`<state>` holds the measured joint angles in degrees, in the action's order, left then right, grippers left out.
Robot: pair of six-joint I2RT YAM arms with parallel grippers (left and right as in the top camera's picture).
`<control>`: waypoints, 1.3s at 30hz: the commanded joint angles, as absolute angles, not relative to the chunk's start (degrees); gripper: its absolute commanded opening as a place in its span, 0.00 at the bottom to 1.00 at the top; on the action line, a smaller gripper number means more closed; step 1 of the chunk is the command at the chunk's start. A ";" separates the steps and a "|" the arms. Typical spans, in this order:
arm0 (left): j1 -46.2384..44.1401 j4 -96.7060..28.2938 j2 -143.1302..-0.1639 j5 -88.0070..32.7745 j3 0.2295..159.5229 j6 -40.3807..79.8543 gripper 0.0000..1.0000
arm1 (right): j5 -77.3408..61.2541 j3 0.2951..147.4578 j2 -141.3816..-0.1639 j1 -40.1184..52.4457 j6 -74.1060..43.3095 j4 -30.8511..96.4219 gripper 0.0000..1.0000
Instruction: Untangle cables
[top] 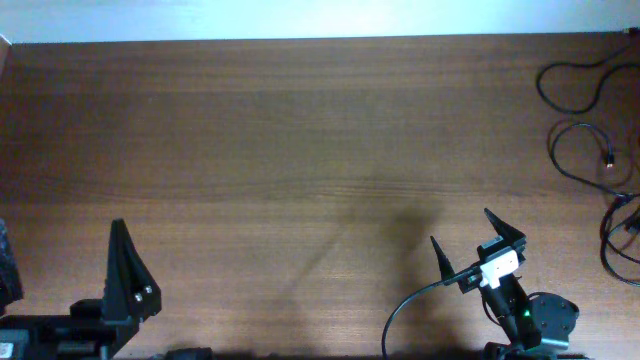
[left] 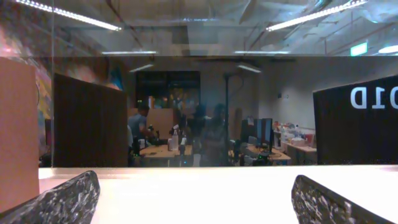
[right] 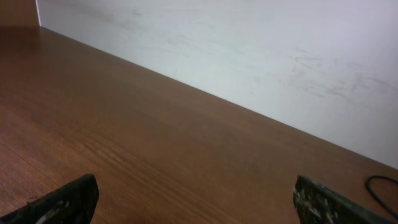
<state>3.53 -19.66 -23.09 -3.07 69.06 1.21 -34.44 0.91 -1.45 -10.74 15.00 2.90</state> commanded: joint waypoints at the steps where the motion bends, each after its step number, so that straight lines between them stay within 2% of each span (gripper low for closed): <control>1: 3.81 -19.07 -23.07 -6.92 69.08 1.96 0.99 | -33.80 0.32 -1.65 -10.96 14.52 2.76 0.99; 3: 3.79 -18.92 -23.07 -13.74 69.08 1.76 0.99 | -33.78 0.32 -1.65 -10.96 14.52 2.76 0.99; 6: 3.88 -21.78 -23.00 -13.54 69.14 -1.13 0.99 | -33.80 0.32 -1.65 -10.96 14.52 2.76 0.99; 12: 3.97 -12.19 -22.39 -9.74 69.12 -1.32 0.99 | -33.78 0.32 -1.65 -10.96 14.52 2.76 0.99; 15: 6.13 -19.92 -13.56 -7.05 63.31 -1.30 0.99 | -33.80 0.32 -1.65 -10.96 14.55 2.76 0.99; 17: 7.09 -20.08 -6.79 -8.51 54.70 0.05 0.99 | -33.80 0.32 -1.65 -10.96 14.52 2.76 0.99; 18: 8.69 -13.91 -0.64 -11.18 43.29 4.62 0.99 | -33.78 0.32 -1.65 -10.96 14.55 2.76 0.99; 21: 9.91 5.67 -0.56 -15.27 27.46 8.99 0.99 | -33.78 0.32 -1.65 -10.96 14.52 2.76 0.99; 26: 9.91 17.12 -0.32 -10.98 10.33 8.97 0.99 | -33.80 0.32 -1.65 -10.96 14.52 2.79 0.99; 30: 9.85 17.04 -0.32 -11.20 0.56 9.08 0.99 | -33.78 0.32 -1.65 -10.96 14.52 2.76 0.99; 32: 8.95 10.81 -0.32 -10.28 0.56 9.39 0.99 | -33.78 0.32 -1.65 -10.96 14.52 2.76 0.99; 35: -4.32 5.80 -0.32 4.36 0.56 9.39 0.99 | -33.78 0.32 -1.65 -10.96 14.52 2.76 0.99; 36: -5.80 3.36 -0.32 5.85 0.56 9.39 0.99 | -33.78 0.32 -1.65 -10.96 14.52 2.76 0.99; 38: -3.25 -4.51 -0.38 5.63 0.56 7.90 0.99 | -33.78 0.32 -1.65 -10.96 14.52 2.76 0.99; 39: -2.07 -4.45 -0.32 5.45 0.56 5.30 0.99 | -33.80 0.32 -1.65 -10.96 14.52 2.76 0.99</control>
<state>-4.38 -3.29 -0.58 2.74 0.69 8.99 -34.26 0.75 -1.93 -10.74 14.98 2.68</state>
